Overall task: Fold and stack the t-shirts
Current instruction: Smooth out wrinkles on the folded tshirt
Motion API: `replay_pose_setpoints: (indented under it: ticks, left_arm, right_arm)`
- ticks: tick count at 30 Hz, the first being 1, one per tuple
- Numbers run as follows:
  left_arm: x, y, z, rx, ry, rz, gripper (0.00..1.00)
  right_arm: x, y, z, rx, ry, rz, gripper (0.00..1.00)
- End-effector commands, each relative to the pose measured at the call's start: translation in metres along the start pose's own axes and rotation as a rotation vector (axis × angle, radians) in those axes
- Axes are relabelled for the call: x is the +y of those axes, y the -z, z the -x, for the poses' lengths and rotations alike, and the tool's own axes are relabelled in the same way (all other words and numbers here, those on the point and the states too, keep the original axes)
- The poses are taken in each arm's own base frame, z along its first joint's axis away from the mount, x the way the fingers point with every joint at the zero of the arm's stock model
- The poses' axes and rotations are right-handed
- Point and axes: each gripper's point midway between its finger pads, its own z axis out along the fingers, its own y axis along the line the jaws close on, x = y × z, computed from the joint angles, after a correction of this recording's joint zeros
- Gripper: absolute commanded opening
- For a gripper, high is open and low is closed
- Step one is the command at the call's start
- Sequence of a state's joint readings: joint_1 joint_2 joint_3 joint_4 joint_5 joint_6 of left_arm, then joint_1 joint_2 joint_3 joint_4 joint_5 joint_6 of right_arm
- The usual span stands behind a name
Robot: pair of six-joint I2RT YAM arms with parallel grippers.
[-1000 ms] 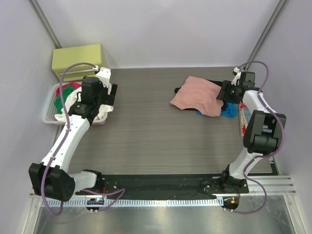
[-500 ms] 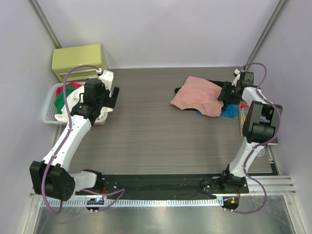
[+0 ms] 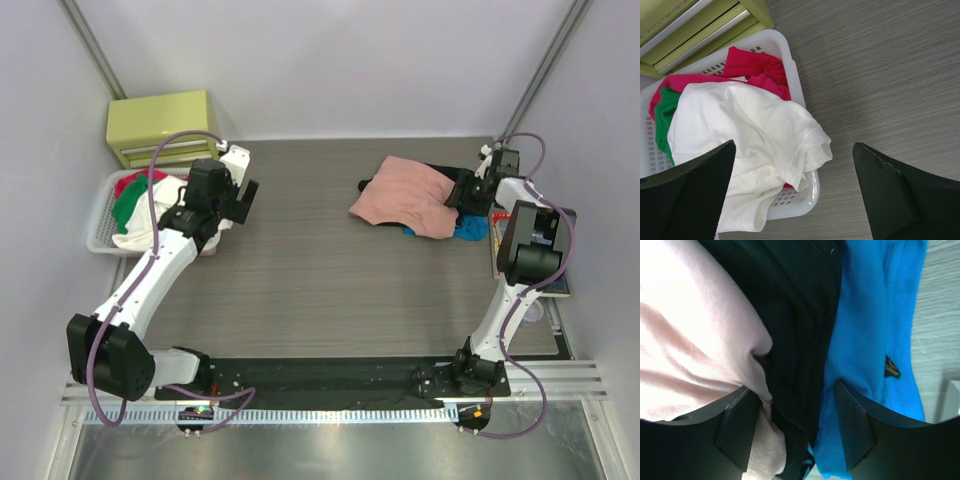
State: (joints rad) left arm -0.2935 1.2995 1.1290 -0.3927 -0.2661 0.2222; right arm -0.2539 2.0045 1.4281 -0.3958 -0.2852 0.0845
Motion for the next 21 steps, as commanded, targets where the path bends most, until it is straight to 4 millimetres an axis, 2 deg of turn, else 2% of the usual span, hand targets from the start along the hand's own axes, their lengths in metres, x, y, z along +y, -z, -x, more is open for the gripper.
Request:
replay_pose_setpoints:
  ticks: [1, 4, 5, 8, 13, 21]
  left_arm:
    - [0.012, 0.010, 0.016, -0.065, -0.001, 0.041, 1.00]
    - [0.013, 0.011, 0.020, -0.073, 0.003, 0.043, 1.00]
    - [0.013, 0.011, 0.020, -0.074, 0.004, 0.043, 1.00]
    - [0.012, 0.011, 0.018, -0.069, 0.001, 0.041, 1.00]
    - [0.011, 0.011, 0.016, -0.065, -0.003, 0.040, 1.00]
    - [0.009, 0.007, 0.013, -0.054, -0.003, 0.035, 1.00]
  right_arm:
    - [0.001, -0.008, 0.008, -0.014, -0.001, 0.015, 0.63]
    - [0.001, -0.009, 0.008, -0.014, 0.001, 0.016, 0.47]
    - [0.001, -0.008, 0.008, -0.014, 0.001, 0.015, 0.24]
    - [0.000, -0.007, 0.009, -0.016, 0.004, 0.009, 0.01]
    - [-0.007, -0.004, 0.009, -0.024, 0.011, -0.037, 0.01]
    - [-0.023, 0.019, 0.028, -0.099, 0.050, -0.131, 0.01]
